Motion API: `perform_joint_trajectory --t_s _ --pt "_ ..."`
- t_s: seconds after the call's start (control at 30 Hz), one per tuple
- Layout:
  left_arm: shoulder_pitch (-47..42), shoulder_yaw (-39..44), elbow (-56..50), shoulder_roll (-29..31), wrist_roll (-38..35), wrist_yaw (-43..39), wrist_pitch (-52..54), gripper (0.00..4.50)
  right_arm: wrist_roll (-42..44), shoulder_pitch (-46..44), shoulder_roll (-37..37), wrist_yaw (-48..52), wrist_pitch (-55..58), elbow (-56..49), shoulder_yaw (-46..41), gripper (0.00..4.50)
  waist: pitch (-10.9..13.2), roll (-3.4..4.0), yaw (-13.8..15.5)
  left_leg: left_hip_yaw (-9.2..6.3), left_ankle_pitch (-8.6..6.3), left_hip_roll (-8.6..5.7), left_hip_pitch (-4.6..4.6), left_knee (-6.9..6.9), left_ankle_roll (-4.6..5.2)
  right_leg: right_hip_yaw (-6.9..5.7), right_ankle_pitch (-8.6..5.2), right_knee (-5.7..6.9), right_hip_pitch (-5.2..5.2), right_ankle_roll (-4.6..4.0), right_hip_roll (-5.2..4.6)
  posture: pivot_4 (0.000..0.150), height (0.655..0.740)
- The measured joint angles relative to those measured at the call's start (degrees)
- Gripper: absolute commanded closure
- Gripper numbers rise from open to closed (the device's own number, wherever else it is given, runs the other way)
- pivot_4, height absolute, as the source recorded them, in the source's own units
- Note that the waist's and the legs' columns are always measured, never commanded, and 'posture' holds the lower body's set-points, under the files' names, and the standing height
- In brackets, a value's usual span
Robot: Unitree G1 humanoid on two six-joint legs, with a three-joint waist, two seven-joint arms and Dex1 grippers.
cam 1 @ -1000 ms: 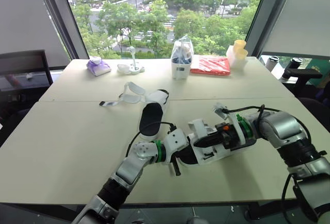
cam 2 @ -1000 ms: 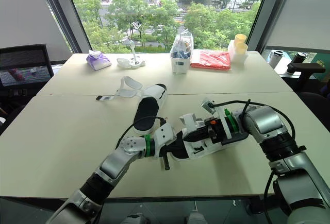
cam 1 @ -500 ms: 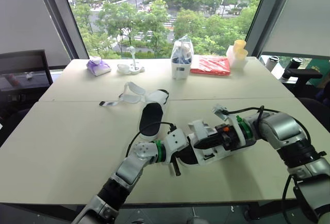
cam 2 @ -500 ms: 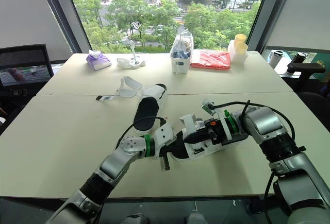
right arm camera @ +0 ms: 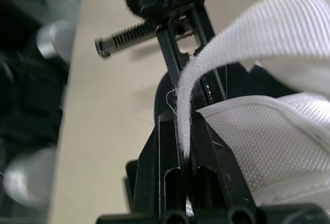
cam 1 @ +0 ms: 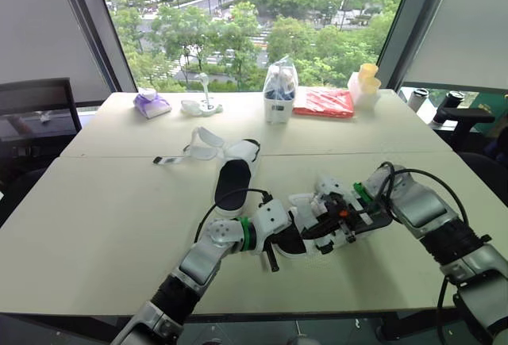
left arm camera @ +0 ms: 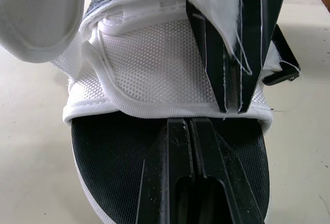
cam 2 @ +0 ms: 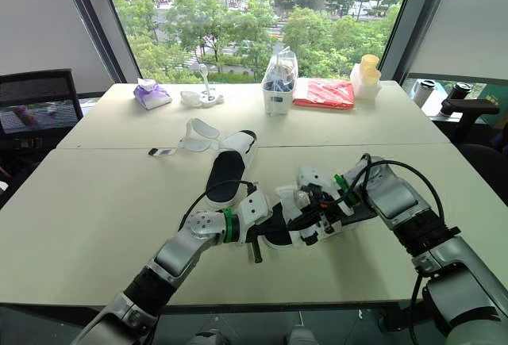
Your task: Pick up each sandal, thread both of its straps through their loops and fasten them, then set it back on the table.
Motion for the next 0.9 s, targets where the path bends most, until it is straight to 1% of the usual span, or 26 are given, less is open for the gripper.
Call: perform_joint_trajectory --t_s 0.07,0.13,0.23,0.3,0.33,0.37,0.4,0.5,0.57,0.63,0.7,0.73,0.8,0.9 --pt "0.07 -0.16 -0.02 -0.03 0.01 0.41 0.03 4.5 -0.98 1.02 -0.23 -0.03 -2.98 -0.79 -0.31 4.45 -0.04 -0.04 0.05 -0.02 0.01 0.0 0.03 0.01 -0.01 0.0 -0.09 0.01 0.04 -0.18 0.0 0.15 0.74" --pt "0.53 -0.26 -0.23 -0.04 0.0 0.55 0.03 4.5 -1.29 2.87 -1.06 0.39 -4.42 -3.33 -1.11 4.45 -0.15 -0.08 0.09 -0.04 0.01 0.01 0.06 -0.01 -0.02 0.0 -0.1 0.01 0.07 -0.18 0.0 0.15 0.74" --pt "0.69 -0.42 -0.52 -0.04 -0.02 0.55 0.02 4.5 -1.11 5.2 -2.74 1.21 -3.86 -6.97 -2.16 3.56 -0.18 -0.08 0.27 -0.07 0.0 0.0 0.01 -0.05 -0.02 -0.01 -0.15 -0.03 0.06 -0.13 -0.01 0.15 0.74" --pt "0.75 -0.47 -0.6 -0.04 -0.02 0.53 0.0 4.5 -0.58 6.81 -3.37 1.52 -2.51 -8.71 -3.3 2.62 -0.22 -0.12 0.26 -0.07 0.0 -0.01 0.0 -0.08 -0.02 -0.01 -0.15 -0.04 0.06 -0.13 -0.02 0.15 0.74" --pt "0.69 -0.48 -0.59 -0.04 -0.02 0.53 0.01 4.5 -0.12 7.52 -3.39 0.98 -0.88 -9.39 -4.2 2.03 -0.22 -0.12 0.24 -0.07 0.0 -0.01 -0.02 -0.08 -0.02 0.0 -0.15 -0.04 0.04 -0.13 -0.03 0.15 0.74" --pt "0.65 -0.48 -0.59 -0.04 -0.02 0.54 0.0 4.5 0.4 7.92 -3.39 0.54 0.64 -9.84 -4.8 1.58 -0.22 -0.12 0.24 -0.07 0.0 -0.01 -0.02 -0.08 -0.02 0.0 -0.15 -0.04 0.03 -0.14 -0.03 0.15 0.74" --pt "0.59 -0.47 -0.51 -0.02 -0.02 0.55 0.0 4.5 1.72 8.26 -3.37 -0.14 3.93 -10.77 -6.01 1.58 -0.21 -0.11 0.25 -0.07 0.0 -0.01 -0.02 -0.08 -0.02 0.0 -0.15 -0.03 0.02 -0.14 -0.03 0.15 0.74" --pt "0.34 -0.37 -0.3 0.07 -0.04 0.48 -0.01 4.5 9.8 8.77 -4.36 -2.99 20.41 -14.04 -12.43 1.58 -0.18 -0.05 0.3 -0.08 0.01 0.0 -0.1 -0.05 -0.02 0.0 -0.11 0.0 -0.08 -0.22 -0.03 0.15 0.74" --pt "0.05 -0.34 -0.07 0.07 -0.07 0.37 -0.08 4.5 16.32 9.39 -7.18 -4.84 31.74 -16.96 -19.42 1.58 -0.17 -0.04 0.45 -0.08 0.0 0.0 -0.12 -0.07 -0.01 -0.01 -0.11 -0.01 -0.11 -0.23 -0.03 0.15 0.74" --pt "-0.16 -0.31 0.1 0.22 -0.12 0.11 -0.28 4.5 20.99 10.73 -9.35 -6.69 39.14 -19.38 -25.18 1.58 -0.17 -0.04 0.66 -0.07 0.0 0.01 -0.11 -0.11 -0.01 -0.02 -0.13 -0.03 -0.12 -0.23 -0.02 0.15 0.74" --pt "-0.8 -0.55 1.2 -0.08 -0.13 0.07 -1.3 4.5 25.3 15.99 -11.02 -8.24 45.46 -22.61 -30.78 1.58 -0.17 -0.06 1.2 -0.06 0.0 0.02 -0.13 -0.14 -0.01 -0.04 -0.14 -0.06 -0.14 -0.22 -0.02 0.15 0.74" --pt "-1.11 -0.49 2.02 -0.22 -0.12 0.18 -2.06 4.5 27.18 20.04 -11.74 -9.26 48.31 -24.42 -33.19 1.58 -0.17 -0.07 1.5 -0.06 0.0 0.02 -0.17 -0.13 -0.01 -0.05 -0.15 -0.07 -0.16 -0.22 -0.02 0.15 0.74" --pt "-2.11 -0.22 3.96 -0.18 -0.01 0.7 -3.67 4.5 28.97 27.03 -11.81 -11.3 50.72 -27.47 -35.75 1.58 -0.18 -0.05 1.49 0.02 0.0 0.02 -0.17 -0.09 -0.01 -0.03 -0.15 -0.07 -0.18 -0.22 -0.04 0.15 0.74" --pt "-4.09 0.44 7.4 -0.24 0.64 2.24 -6.02 4.5 30.11 35.47 -11.24 -14.83 51.05 -31.5 -37.11 1.58 -0.17 -0.05 1.3 0.13 -0.01 0.04 -0.13 -0.02 -0.02 -0.02 -0.15 -0.07 -0.17 -0.21 -0.04 0.15 0.74"
